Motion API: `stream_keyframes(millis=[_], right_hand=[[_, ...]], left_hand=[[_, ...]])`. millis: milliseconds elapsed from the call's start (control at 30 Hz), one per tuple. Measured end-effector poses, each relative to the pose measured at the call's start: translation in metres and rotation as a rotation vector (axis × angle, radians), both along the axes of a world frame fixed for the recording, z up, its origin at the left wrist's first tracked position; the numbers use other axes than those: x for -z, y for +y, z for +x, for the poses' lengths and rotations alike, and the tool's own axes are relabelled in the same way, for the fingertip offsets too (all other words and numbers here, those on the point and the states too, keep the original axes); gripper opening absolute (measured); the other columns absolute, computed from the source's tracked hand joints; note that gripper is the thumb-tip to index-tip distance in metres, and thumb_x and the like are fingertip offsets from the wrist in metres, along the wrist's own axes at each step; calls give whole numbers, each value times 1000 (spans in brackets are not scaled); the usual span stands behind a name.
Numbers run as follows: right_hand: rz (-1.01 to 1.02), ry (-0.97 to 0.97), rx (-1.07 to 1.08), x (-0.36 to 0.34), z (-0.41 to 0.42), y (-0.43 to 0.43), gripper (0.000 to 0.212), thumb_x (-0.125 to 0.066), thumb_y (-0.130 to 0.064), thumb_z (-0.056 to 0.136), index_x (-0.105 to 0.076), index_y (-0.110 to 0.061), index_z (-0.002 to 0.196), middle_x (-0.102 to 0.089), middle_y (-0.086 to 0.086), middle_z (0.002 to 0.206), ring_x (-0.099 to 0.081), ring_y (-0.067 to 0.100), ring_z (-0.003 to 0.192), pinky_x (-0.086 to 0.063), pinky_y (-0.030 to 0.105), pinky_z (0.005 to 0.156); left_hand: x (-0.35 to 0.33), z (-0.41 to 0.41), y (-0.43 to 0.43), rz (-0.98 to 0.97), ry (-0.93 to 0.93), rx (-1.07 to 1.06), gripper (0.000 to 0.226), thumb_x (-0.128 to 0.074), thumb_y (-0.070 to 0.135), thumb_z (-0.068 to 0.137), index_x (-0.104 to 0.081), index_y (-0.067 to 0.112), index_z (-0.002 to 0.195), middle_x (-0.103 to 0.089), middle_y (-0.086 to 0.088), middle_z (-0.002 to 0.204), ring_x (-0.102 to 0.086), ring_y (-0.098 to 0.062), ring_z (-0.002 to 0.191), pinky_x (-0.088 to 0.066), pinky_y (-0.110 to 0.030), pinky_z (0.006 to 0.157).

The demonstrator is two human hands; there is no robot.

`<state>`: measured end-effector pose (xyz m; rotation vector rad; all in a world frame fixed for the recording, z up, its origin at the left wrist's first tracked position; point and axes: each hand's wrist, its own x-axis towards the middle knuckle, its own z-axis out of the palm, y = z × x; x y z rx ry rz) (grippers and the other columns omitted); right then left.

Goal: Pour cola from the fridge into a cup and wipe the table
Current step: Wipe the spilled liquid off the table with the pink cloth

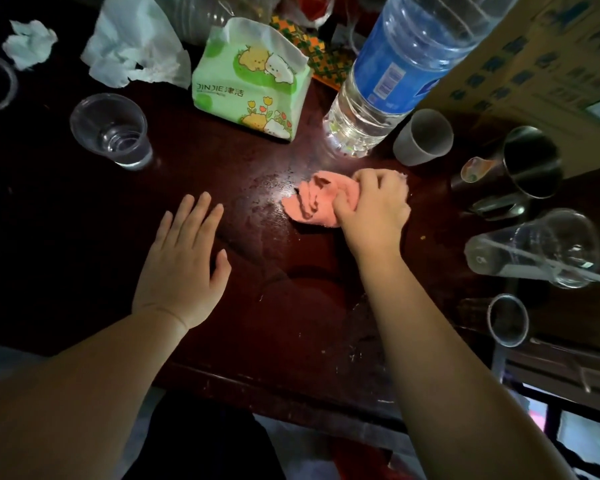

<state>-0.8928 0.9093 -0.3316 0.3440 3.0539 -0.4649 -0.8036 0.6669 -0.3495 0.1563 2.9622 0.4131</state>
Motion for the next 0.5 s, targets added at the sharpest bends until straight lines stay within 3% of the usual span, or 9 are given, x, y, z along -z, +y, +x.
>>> stream_keyframes(millis=[133,267,367,500], right_hand=[[12,-17,234,-1,8,23,37,-56,-44,83,-52,-25,115,-41,4,129,-24,27,136,-29,48,103],[73,-6,268,-2,12,25,36,-52,-43,86,-52,-25,116,-43,4,127,-28,27,133,-33,46,98],[38,-8,171,-7,19,29,39,-47,-46,91,-48,-25,124,-41,5,131,-26,30,135,-31,50,102],[-24,159,-155,-9,40,50,34,-49,-20,89,-54,-19,122,-47,10,126,-42,30,122,-37,56,102]], left_hand=[[-2,0,1,31,-9,-16,58,-39,26,94,-27,8,147,-17,-9,157,-7,-20,146,-7,-39,119],[-4,0,2,32,-14,-15,59,-42,25,92,-27,8,147,-17,-9,157,-7,-19,146,-7,-39,119],[-4,0,2,43,-14,-18,59,-42,24,92,-27,7,147,-18,-9,157,-7,-20,146,-7,-40,119],[-4,0,3,55,-16,-28,59,-44,23,93,-27,8,148,-17,-8,157,-6,-19,146,-7,-40,119]])
